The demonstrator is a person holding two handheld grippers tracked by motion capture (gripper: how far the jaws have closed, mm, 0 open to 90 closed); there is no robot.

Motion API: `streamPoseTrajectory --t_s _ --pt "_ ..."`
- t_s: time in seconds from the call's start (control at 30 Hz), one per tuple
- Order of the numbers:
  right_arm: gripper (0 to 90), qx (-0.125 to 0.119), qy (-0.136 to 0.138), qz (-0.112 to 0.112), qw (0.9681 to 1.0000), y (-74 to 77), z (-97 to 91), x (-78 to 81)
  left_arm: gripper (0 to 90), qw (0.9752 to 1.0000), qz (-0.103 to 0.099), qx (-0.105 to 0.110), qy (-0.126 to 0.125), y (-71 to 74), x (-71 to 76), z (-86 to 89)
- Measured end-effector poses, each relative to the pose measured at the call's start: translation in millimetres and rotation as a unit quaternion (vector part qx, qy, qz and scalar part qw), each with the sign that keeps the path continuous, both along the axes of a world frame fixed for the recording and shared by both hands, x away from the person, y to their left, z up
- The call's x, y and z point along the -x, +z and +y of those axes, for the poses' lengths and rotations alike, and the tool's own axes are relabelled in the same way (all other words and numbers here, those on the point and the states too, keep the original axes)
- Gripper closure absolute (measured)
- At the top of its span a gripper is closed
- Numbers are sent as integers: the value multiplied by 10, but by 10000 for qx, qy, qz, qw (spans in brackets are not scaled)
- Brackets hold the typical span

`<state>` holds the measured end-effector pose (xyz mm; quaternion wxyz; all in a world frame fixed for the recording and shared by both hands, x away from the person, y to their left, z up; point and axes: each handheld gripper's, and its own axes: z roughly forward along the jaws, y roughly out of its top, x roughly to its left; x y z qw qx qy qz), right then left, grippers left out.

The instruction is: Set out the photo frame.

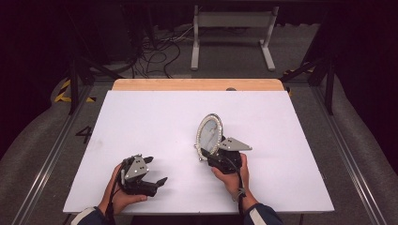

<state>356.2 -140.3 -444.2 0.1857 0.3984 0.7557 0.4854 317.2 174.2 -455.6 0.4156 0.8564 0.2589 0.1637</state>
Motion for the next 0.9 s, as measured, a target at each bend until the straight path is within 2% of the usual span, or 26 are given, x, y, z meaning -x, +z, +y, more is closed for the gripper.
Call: streamPoseTrajectory --t_s 0.13,0.17,0.23,0.33,0.37,0.47,0.57,0.63,0.7,0.73,0.77,0.9 --pt "686 22 39 58 10000 8 -18 3 136 10000 37 19 -2 -6 -1 -9" --pt "722 -1 158 133 9998 14 -53 -12 135 10000 22 11 -14 -7 -6 -12" --pt "733 -13 308 215 9993 24 -90 -29 134 10000 15 22 -25 -7 -21 -29" --pt "737 48 360 230 9991 36 -98 -33 139 9999 -90 52 27 7 -50 -74" --pt "744 39 409 285 9988 45 -105 -42 140 9998 -159 90 24 26 -102 -122" --pt "752 3 482 367 9982 53 -126 -57 138 9998 -155 98 -35 46 -170 -180" --pt "758 -9 630 474 9969 63 -162 -79 131 9996 -125 169 -169 95 -311 -279" --pt "760 -13 702 541 9961 73 -182 -88 130 9994 -105 275 -204 120 -416 -343" --pt "761 -10 776 592 9952 79 -202 -96 139 9990 -174 393 -76 133 -503 -407" --pt "761 -11 786 630 9949 83 -206 -95 155 9987 -184 474 -90 136 -567 -442" --pt "760 -5 804 639 9947 85 -213 -97 156 9985 -165 524 -45 135 -633 -491" --pt "723 104 784 561 9953 93 -201 -78 163 9979 -128 623 -128 129 -769 -583"
